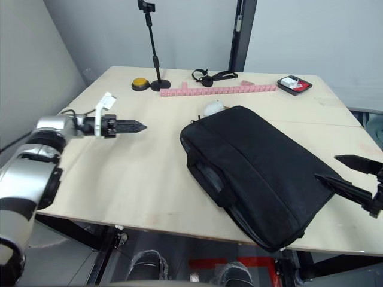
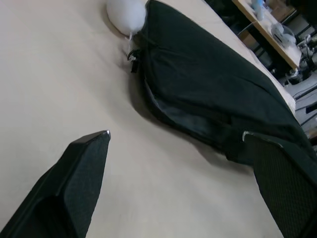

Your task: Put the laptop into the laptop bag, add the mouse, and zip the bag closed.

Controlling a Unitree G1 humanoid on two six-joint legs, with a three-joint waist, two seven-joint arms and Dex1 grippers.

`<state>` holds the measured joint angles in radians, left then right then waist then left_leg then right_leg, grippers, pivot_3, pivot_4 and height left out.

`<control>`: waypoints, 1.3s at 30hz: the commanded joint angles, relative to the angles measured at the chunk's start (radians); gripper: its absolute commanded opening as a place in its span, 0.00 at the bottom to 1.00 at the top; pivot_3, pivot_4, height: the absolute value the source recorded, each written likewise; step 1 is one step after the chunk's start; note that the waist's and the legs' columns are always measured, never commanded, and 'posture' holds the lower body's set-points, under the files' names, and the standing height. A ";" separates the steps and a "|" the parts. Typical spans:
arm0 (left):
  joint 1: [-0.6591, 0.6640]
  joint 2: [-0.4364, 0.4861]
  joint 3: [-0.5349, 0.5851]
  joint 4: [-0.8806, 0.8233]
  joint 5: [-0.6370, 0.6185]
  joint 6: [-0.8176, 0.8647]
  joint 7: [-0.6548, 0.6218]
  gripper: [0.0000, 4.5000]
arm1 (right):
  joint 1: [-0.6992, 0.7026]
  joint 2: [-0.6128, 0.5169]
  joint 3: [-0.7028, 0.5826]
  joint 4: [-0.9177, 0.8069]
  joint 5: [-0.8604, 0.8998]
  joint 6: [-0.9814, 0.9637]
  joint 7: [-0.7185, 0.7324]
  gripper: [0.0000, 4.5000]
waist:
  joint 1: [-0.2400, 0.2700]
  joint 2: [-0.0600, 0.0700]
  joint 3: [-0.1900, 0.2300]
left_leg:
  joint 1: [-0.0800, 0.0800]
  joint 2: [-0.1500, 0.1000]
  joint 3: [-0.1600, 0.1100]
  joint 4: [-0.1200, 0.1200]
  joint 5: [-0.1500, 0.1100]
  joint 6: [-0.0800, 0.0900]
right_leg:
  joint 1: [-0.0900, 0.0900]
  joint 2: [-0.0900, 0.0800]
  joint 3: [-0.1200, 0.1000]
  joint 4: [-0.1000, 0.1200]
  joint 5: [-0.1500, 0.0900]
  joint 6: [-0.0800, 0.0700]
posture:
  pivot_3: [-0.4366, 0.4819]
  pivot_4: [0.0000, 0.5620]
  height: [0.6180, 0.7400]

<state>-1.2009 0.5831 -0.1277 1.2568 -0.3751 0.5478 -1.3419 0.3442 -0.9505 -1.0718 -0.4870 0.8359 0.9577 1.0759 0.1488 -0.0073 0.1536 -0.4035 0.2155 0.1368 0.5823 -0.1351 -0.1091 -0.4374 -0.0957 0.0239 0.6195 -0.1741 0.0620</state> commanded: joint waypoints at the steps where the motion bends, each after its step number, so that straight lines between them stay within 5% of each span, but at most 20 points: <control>1: -0.051 -0.086 0.095 0.050 0.010 0.012 0.146 1.00 | -0.001 0.007 -0.064 -0.076 0.058 0.018 -0.037 0.99 | 0.002 0.000 0.000 | -0.001 0.000 -0.001 0.000 0.000 0.000 | 0.000 0.000 -0.001 0.000 0.000 0.000 | 0.48 0.27 0.99; 8: -0.062 -0.274 0.303 0.092 -0.025 0.007 0.430 1.00 | 0.026 0.022 -0.187 -0.182 0.195 0.076 -0.125 0.99 | 0.004 0.000 0.000 | -0.001 -0.001 -0.003 0.001 0.000 0.001 | 0.002 -0.001 -0.002 -0.002 0.000 0.000 | 0.48 0.27 0.99; 19: -0.045 -0.399 0.368 0.098 0.066 0.003 0.523 1.00 | 0.127 0.022 -0.350 -0.248 0.380 0.094 -0.233 0.99 | 0.006 -0.001 0.000 | -0.002 -0.001 -0.005 0.000 0.000 0.001 | 0.003 -0.002 -0.005 -0.005 -0.001 0.001 | 0.48 0.27 0.99; 22: -0.050 -0.408 0.386 0.096 0.072 0.014 0.498 0.84 | 0.155 0.020 -0.363 -0.248 0.397 0.085 -0.251 1.00 | 0.006 -0.001 0.000 | -0.002 -0.001 -0.006 -0.001 0.000 0.001 | 0.003 -0.002 -0.005 -0.006 -0.001 0.002 | 0.48 0.27 0.99; 32: -0.068 -0.376 0.390 0.085 0.121 0.046 0.415 0.05 | 0.224 0.048 -0.288 -0.222 0.371 0.036 -0.255 1.00 | 0.009 0.000 0.000 | -0.005 -0.003 -0.007 -0.003 0.000 0.002 | 0.003 -0.004 -0.008 -0.009 -0.001 0.005 | 0.48 0.27 0.99; 39: -0.081 -0.301 0.396 0.045 0.095 0.144 0.261 0.01 | 0.305 0.086 -0.182 -0.100 0.347 0.047 -0.184 1.00 | -0.002 0.001 0.001 | -0.011 -0.002 -0.013 -0.003 0.000 0.001 | 0.002 -0.004 -0.016 -0.010 -0.001 0.005 | 0.48 0.27 0.99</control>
<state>-1.2269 0.2513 0.2545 1.3602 -0.2597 0.6658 -1.0061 0.6311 -0.8624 -1.2650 -0.6131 1.1867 1.0083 0.8640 0.1468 -0.0067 0.1546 -0.4148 0.2133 0.1236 0.5793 -0.1353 -0.1077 -0.4361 -0.1000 0.0079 0.6091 -0.1752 0.0671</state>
